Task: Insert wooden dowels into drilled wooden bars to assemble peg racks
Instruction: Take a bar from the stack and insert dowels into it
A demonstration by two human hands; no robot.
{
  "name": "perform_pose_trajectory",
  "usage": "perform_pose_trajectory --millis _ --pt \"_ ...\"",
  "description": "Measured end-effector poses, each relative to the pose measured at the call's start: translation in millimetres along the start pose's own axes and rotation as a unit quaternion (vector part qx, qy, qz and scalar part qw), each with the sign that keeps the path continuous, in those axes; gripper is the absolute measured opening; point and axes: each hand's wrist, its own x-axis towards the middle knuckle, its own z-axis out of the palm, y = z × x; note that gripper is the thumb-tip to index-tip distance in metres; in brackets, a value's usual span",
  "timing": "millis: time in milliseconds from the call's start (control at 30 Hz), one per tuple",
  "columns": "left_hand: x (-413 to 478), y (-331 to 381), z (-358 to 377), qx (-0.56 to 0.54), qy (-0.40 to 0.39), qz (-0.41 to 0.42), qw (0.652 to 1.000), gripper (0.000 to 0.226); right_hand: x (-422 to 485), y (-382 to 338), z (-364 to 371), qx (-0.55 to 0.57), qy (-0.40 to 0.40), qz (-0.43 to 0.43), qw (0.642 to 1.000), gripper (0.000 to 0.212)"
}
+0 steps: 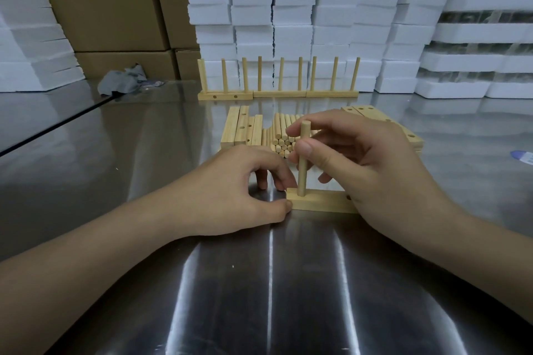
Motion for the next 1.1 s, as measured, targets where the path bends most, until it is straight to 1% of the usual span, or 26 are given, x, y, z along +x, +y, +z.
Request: perform_pose_trajectory --millis 100,233,367,467,600,867,1033,1100 --pt "-0.5 -0.3 0.3 -0.008 0.006 0.001 1.0 0.01 2.5 -0.7 -2.9 0.005 0.015 0.021 1.0 0.01" --pt "-1.4 -1.2 0.4 -0.014 0.006 -0.003 1.0 0.012 3.3 0.1 -4.1 0.004 0.011 0.028 1.0 0.008" --pt "-1.7 0.5 1.4 -0.028 0.002 0.003 1.0 0.018 1.1 1.0 -4.0 0.016 -0.028 0.018 0.999 0.01" --pt "-1.3 1.0 1.8 -0.041 -0.001 0.007 0.999 0.022 1.2 -1.2 -2.1 0.044 -0.06 0.006 0.997 0.004" --pt "0.0 0.5 2.3 -0.045 0.007 0.0 0.999 0.024 3.4 -2.6 -0.2 0.04 -0.06 -0.002 0.997 0.007" --pt "-0.3 1.1 2.8 -0.052 0.008 -0.014 0.999 0.028 2.7 -4.9 -1.9 -0.045 -0.073 -0.002 0.996 0.008" --pt "-0.8 4.0 1.9 -0.053 0.009 -0.02 0.998 0.03 5.1 -5.9 -3.6 -0.075 -0.087 -0.011 0.993 0.01" --pt "-2.4 5.9 0.0 -0.037 0.002 -0.022 0.999 0.025 5.0 -4.9 -4.1 -0.08 -0.087 -0.01 0.993 0.01"
